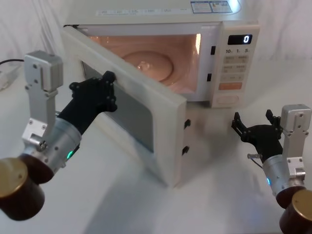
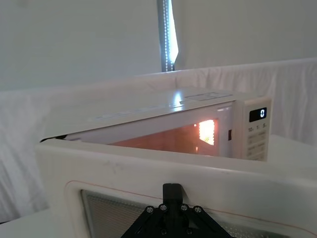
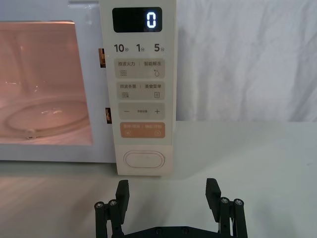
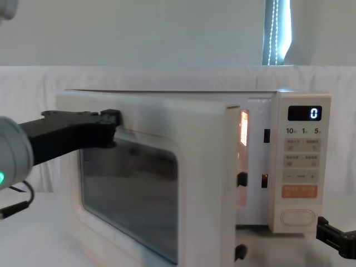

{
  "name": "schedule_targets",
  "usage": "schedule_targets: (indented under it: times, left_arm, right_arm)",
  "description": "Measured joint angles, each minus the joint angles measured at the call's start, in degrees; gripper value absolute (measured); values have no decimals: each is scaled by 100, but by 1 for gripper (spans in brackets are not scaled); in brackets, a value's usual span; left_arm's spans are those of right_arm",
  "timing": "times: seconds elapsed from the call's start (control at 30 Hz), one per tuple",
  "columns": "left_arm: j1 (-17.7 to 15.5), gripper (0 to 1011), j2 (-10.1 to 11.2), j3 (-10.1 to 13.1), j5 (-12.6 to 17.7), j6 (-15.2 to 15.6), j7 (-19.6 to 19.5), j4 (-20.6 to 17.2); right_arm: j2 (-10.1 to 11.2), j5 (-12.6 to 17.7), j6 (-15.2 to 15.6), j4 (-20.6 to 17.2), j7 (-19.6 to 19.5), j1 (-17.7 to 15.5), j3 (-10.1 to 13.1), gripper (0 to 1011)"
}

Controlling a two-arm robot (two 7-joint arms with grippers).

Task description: Press the button to open the microwave door with one hand; close the microwave door with the other hand.

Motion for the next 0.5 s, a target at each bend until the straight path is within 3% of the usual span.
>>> schedule_targets:
  times: [0.5]
  left_arm:
    - [-768,0,-33,364,-32,16,-184,659]
  right_arm:
    - [0,0,0,0,0,0,0,1002]
